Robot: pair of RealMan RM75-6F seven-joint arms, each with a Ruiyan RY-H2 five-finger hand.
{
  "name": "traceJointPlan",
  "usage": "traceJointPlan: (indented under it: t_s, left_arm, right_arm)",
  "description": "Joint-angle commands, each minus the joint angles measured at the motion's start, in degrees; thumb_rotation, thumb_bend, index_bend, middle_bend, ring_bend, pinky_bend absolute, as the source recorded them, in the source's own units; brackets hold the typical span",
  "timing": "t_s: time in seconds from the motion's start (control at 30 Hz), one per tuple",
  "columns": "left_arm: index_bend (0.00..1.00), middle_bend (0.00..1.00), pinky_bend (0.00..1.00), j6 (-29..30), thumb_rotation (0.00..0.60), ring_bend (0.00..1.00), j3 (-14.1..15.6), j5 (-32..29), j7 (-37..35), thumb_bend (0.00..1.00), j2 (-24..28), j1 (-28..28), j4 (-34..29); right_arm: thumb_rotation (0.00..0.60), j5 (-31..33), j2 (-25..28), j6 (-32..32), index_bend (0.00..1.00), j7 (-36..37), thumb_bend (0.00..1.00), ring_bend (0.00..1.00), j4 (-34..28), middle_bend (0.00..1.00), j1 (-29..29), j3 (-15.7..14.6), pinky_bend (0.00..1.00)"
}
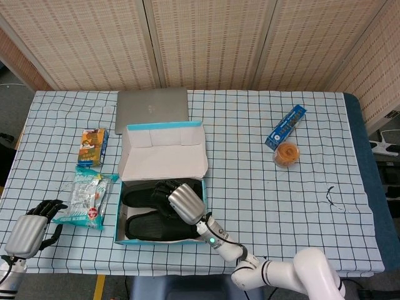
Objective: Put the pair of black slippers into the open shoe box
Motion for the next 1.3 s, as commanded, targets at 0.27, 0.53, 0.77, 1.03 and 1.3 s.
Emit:
traceJointPlan:
  t_s: [0.27, 0.53, 0.77, 1.03, 1.3]
  left_arm:
    - [0.27, 0.2, 0.4, 0.2, 0.6, 0.18, 0.0, 0.2, -0.3, 0.47, 0.2, 0.0, -0.2]
    - [0.27, 0.2, 0.4, 0.5, 0.6, 0.18, -0.1, 0.2, -0.6, 0.47, 0.3, 0.1, -0.3]
    - [0.27, 0.21, 0.4, 0.6, 0.6, 0.18, 0.0, 0.5, -0.5, 0.47, 0.3, 0.1, -0.3]
    - [0.27, 0.21, 0.4, 0.7, 0.6, 0.18, 0.0, 0.5, -0.7, 0.47, 0.4, 0.1, -0.4]
    - [0.28, 0.21, 0.4, 0.7, 0.6, 0.18, 0.0, 0.5, -0.8, 0.47, 0.4, 0.2, -0.4]
  right_arm:
    - [0.6, -0.3, -4.7, -3.1, 0.47, 2.8, 0.51, 0.25, 8.2, 0.44, 1.8, -2.0, 0.38]
    - [0.6, -0.5, -6.0, -4.1, 0.47, 4.8, 0.51, 0.25, 11.5, 0.44, 1.6, -3.4, 0.38]
    - [0.6, -1.1, -7.2, -5.2, 0.47, 8.5, 0.51, 0.25, 15.7, 0.44, 1.1, -5.5, 0.38]
    - [0.6, -1.1, -7.8, -6.1, 0.47, 11.2, 0.51, 0.25, 18.6, 0.44, 1.0, -6.1, 0.38]
    - [0.6, -0.6, -7.8, -8.0, 0.47, 13.2, 0.51, 0.25, 20.0, 0.44, 1.1, -6.4, 0.38]
